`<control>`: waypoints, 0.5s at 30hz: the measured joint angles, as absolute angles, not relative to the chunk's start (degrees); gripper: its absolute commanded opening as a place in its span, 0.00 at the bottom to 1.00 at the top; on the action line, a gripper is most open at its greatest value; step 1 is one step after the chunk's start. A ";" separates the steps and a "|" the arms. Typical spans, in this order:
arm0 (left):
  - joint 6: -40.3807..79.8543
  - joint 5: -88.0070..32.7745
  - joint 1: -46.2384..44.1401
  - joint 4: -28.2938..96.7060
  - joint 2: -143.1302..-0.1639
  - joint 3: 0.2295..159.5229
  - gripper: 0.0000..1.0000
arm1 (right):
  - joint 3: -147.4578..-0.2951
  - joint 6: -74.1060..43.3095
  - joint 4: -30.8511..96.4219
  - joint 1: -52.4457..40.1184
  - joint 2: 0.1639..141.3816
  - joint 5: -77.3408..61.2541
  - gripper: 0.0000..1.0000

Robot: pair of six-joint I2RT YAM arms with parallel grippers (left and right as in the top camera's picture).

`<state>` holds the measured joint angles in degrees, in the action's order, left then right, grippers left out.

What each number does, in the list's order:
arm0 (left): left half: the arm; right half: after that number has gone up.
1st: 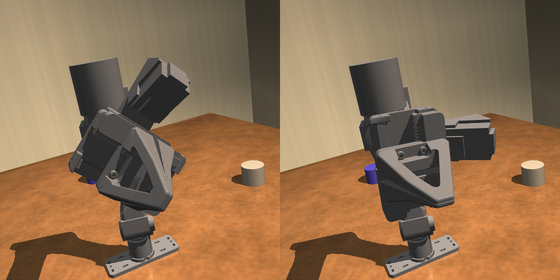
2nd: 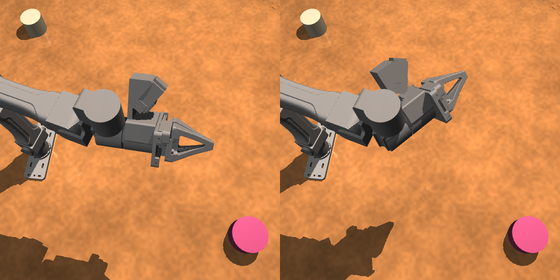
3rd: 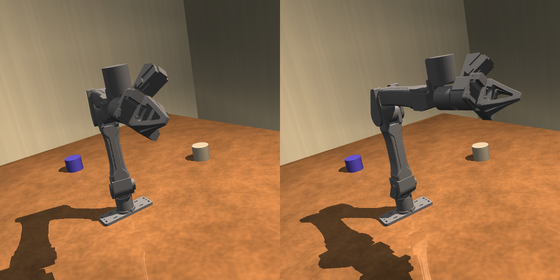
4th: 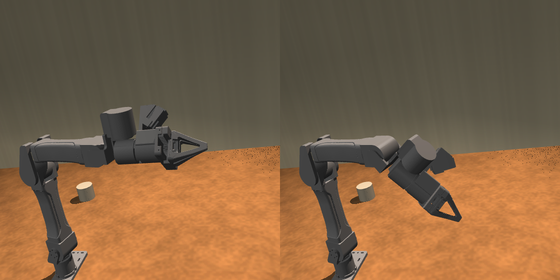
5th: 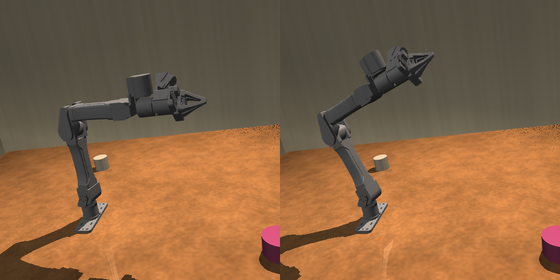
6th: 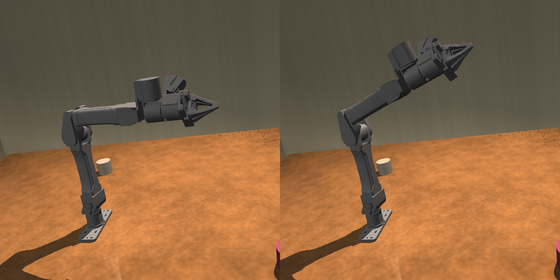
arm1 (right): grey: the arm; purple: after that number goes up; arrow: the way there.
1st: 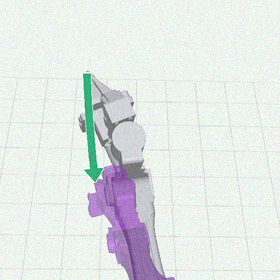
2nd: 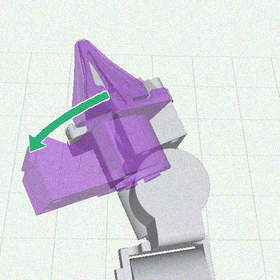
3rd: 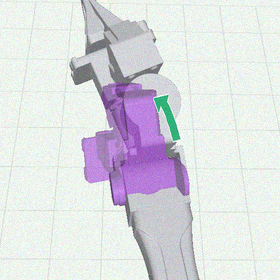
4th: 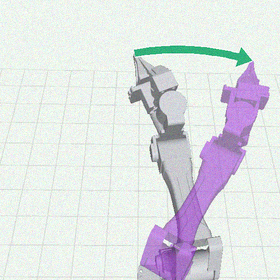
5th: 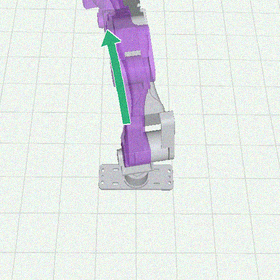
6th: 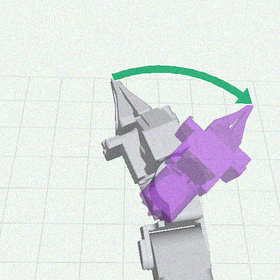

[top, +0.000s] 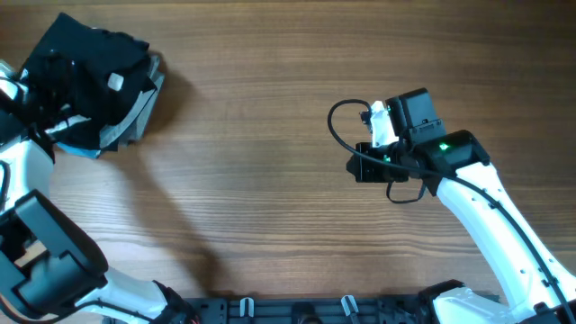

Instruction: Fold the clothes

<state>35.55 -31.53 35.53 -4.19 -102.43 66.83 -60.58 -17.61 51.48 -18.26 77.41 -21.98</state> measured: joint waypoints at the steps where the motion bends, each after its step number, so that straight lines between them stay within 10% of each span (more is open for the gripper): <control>1: 35.57 -31.75 35.81 -2.20 -102.45 66.83 1.00 | -60.58 -17.74 51.79 -18.26 77.41 -21.98 0.11; 15: 13.02 -37.41 34.92 45.23 -79.55 67.24 1.00 | -60.58 -17.80 46.65 -18.26 77.38 -21.96 0.12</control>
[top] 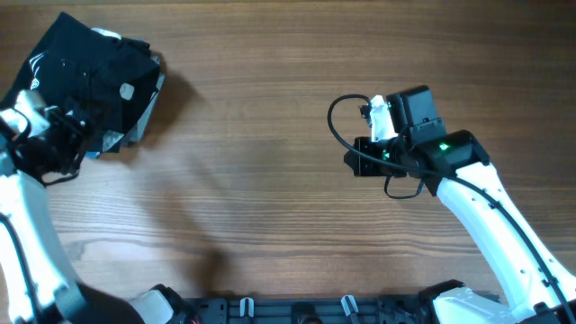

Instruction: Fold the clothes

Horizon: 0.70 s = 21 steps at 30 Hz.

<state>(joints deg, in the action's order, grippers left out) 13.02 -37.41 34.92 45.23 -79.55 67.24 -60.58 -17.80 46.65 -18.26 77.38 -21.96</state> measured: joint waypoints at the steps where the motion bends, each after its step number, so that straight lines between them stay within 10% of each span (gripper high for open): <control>1: 9.30 -37.41 32.64 47.09 -77.01 67.24 1.00 | -60.58 -17.82 46.00 -18.26 77.25 -21.89 0.12; 8: -7.01 -32.05 8.40 54.11 -62.19 67.24 1.00 | -60.51 -17.12 41.74 -18.17 67.79 -20.27 0.32; 11: -9.04 -24.95 -2.57 57.45 -59.24 67.24 1.00 | -60.49 -13.65 41.43 -18.17 59.02 -18.11 1.00; 21: -10.48 -11.35 -14.31 59.59 -57.95 67.24 1.00 | -60.58 -9.96 41.23 -18.17 47.48 -8.93 1.00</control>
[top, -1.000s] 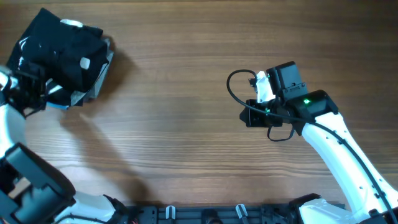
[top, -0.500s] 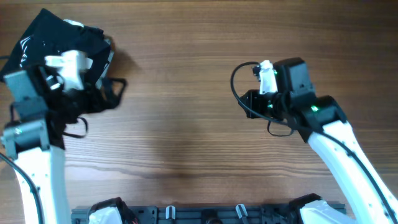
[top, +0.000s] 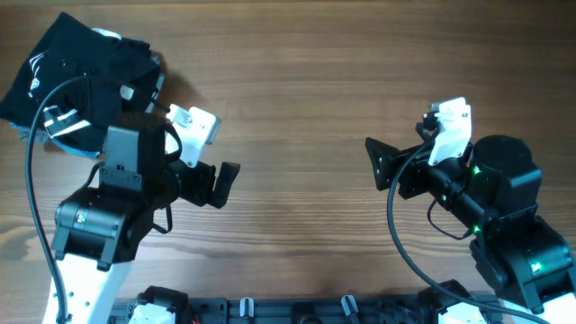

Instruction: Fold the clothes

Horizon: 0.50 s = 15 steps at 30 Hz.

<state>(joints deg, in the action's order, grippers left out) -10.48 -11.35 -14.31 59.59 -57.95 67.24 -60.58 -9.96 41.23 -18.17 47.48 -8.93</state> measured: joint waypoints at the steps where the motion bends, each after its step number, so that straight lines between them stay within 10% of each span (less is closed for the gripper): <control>1: -10.48 -10.87 -14.31 59.59 -58.06 67.24 1.00 | -60.58 -10.15 41.25 -18.17 47.75 -8.95 1.00; 15: -10.48 -10.26 -14.31 59.61 -58.17 67.24 1.00 | -60.58 -33.21 42.26 -18.17 56.31 -9.28 1.00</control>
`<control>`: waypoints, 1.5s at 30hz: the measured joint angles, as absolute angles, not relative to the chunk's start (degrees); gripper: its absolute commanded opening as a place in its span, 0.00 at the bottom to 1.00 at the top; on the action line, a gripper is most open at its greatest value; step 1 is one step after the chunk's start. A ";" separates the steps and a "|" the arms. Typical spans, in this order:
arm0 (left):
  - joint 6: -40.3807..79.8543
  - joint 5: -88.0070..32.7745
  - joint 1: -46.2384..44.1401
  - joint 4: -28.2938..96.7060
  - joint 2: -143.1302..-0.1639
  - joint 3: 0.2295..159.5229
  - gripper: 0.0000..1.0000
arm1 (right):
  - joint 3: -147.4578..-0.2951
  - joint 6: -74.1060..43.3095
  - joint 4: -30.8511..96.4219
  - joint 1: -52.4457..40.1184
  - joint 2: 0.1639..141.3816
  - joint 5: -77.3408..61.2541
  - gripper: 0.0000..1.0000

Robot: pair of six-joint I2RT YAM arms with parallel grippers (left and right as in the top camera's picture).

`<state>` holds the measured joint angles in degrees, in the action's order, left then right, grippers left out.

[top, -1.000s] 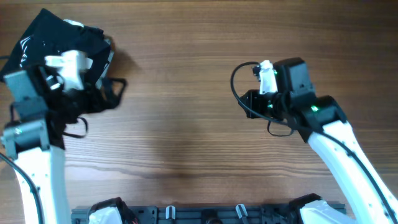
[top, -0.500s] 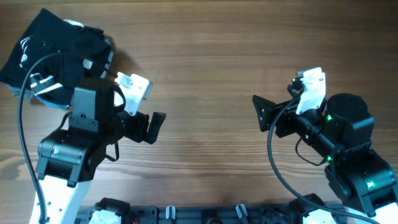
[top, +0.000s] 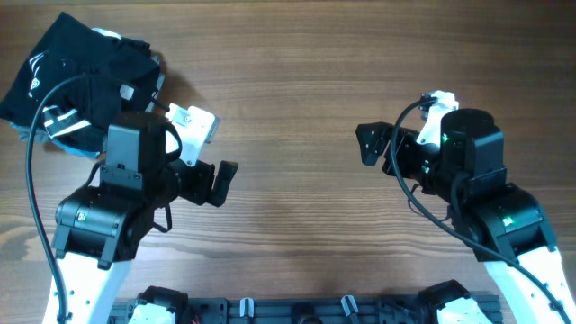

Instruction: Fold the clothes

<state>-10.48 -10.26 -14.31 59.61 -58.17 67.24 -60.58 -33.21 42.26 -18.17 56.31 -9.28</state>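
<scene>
The clothes (top: 85, 76) are a dark, folded pile with a grey and light-blue layer underneath, at the far left corner of the wooden table (top: 288, 108). My left gripper (top: 225, 178) hovers right of and nearer than the pile, pointing right, apart from the cloth. The right gripper (top: 367, 144) is on the right half of the table, pointing left. Neither holds anything. From above, the gap between each pair of fingers is not readable.
Both arm bodies rise over the near part of the table, left (top: 117, 216) and right (top: 490, 207). A black rail (top: 297, 310) with clips runs along the near edge. Bare wood lies between the two grippers.
The left arm has barely moved. The right arm's body has shifted: its gripper now sits slightly farther back and left, and the wrist stands higher over the table.
First my left gripper was on the dark pile at the far left and the right gripper hovered mid-right. The left then lay at the pile's near-left edge. Later both arms had drawn back toward the near edge, leaving the pile folded in the corner, where it remains.
</scene>
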 measured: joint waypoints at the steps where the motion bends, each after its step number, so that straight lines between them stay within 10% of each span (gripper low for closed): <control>1: -10.48 -10.26 -14.31 59.59 -58.17 67.24 1.00 | -60.58 -33.12 41.10 -18.17 56.49 -8.88 1.00; 21: -10.48 -10.07 -14.31 59.59 -58.24 67.24 1.00 | -10.48 -10.59 -8.84 -17.63 15.68 -5.85 1.00; 45: -10.48 -10.04 -14.31 59.61 -58.28 67.24 1.00 | -0.36 -11.66 -0.01 -17.63 1.32 -5.48 1.00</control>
